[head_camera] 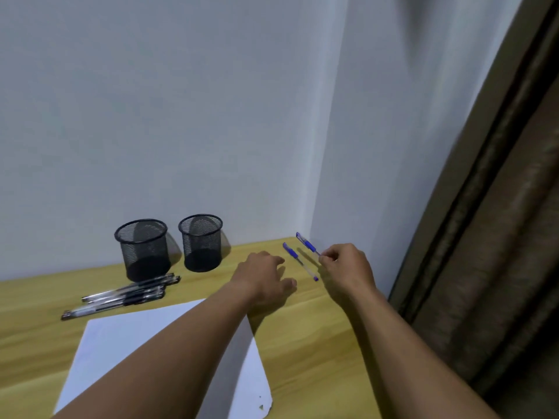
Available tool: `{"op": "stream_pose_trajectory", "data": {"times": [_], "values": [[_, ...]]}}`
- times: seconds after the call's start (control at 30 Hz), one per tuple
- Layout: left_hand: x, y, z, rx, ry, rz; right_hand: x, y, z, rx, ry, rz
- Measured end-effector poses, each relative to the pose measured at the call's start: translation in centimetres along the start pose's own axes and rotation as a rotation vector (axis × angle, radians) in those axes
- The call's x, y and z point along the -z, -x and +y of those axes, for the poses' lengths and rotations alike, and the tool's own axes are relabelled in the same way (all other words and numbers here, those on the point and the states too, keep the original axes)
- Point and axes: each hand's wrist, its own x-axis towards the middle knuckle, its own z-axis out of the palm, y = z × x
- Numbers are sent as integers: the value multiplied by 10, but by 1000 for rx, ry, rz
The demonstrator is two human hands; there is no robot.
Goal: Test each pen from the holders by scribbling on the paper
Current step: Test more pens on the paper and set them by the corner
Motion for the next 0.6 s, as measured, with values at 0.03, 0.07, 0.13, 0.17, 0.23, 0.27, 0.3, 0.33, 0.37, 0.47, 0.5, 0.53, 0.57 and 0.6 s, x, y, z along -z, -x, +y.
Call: {"op": "stream_pose_trajectory", "data": {"times": [0.03,0.07,0.13,0.17,0.23,0.27,0.3,0.33,0.37,0.47,0.5,0.53,0.57,0.6], "values": [[-2,-4,1,0,-61,-18,-3,-6,3,-8,27,-18],[-5,-7,2,-2,-112,-36,-5,-12,4,-9,56,-35],[-10,-12,3,6,-173,-78,-12,-20,7,-1,86,-62],[-12,-13,4,12,-185,-89,-16,-23,9,5,91,-73],[-14,-15,3,18,-189,-89,-23,-26,13,18,96,-94],[-14,-15,2,20,-189,-86,-26,-27,14,21,89,-100],[-14,-15,2,20,-194,-85,-28,-28,15,19,75,-102],[-14,-15,2,17,-200,-83,-29,-28,16,21,62,-104],[-13,-15,2,15,-203,-80,-29,-28,16,26,57,-104],[-11,-14,4,15,-199,-91,-24,-24,16,51,66,-103],[-10,-14,4,13,-195,-94,-21,-22,17,55,71,-102],[-9,-13,4,12,-191,-95,-18,-21,17,58,73,-102],[-8,-12,4,13,-188,-94,-16,-19,17,60,75,-104],[-7,-11,3,13,-183,-92,-14,-18,17,63,76,-109]]}}
